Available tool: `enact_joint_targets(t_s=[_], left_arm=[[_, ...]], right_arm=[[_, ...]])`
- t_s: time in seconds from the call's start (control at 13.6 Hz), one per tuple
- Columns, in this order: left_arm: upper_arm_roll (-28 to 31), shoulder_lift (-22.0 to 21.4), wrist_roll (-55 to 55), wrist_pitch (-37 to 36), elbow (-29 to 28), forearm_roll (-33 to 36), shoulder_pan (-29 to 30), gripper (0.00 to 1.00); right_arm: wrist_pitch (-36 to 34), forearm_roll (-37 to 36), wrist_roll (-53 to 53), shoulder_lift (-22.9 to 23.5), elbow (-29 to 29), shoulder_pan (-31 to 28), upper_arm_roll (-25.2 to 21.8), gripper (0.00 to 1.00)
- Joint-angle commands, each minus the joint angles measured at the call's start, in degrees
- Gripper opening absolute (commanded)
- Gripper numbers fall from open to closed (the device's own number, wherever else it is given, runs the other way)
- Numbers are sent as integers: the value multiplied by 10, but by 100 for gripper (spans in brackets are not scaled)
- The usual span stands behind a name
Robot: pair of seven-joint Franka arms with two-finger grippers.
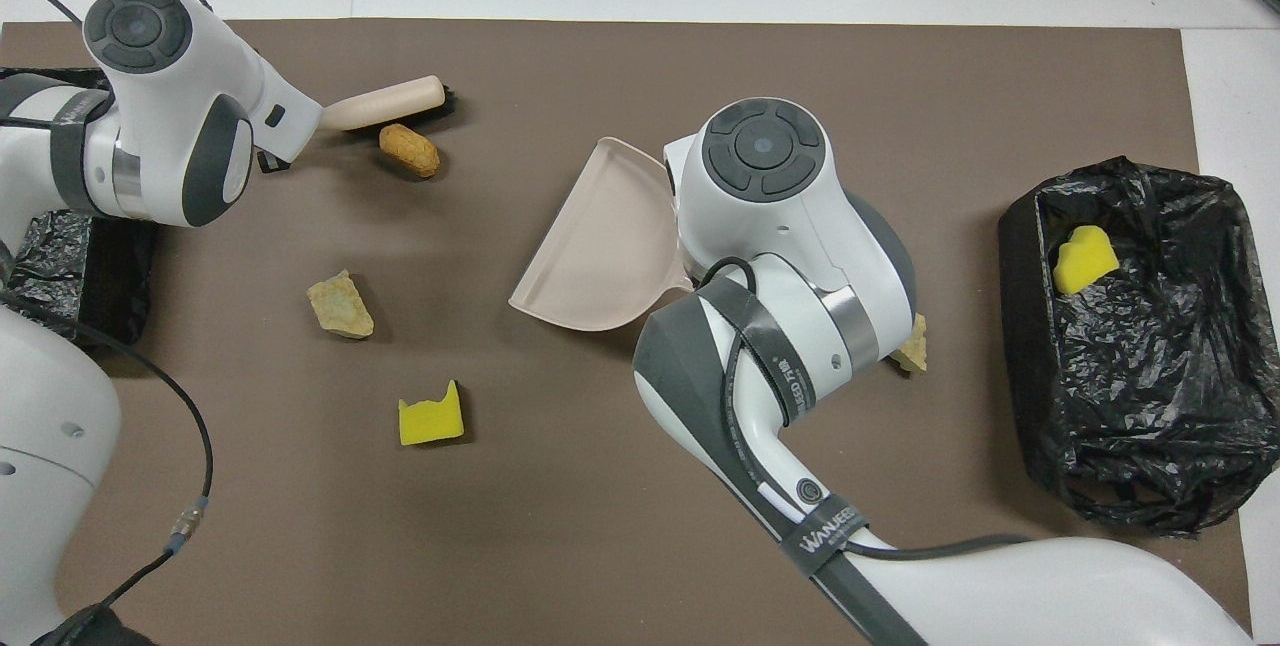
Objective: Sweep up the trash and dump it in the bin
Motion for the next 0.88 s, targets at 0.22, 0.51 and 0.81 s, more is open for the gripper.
enact_joint_targets(t_s=[0.22, 0.51, 0.81], left_arm=[[4, -173, 55, -7, -234, 13, -23, 0], [4, -264, 50, -23, -360, 13, -47, 0], [3, -326, -37, -79, -379, 10, -51, 0]], right_arm=[[16, -54, -65, -16, -47, 20, 5, 0], [16, -56, -78, -19, -55, 23, 5, 0], [11, -58, -77, -21, -55, 24, 5, 0]])
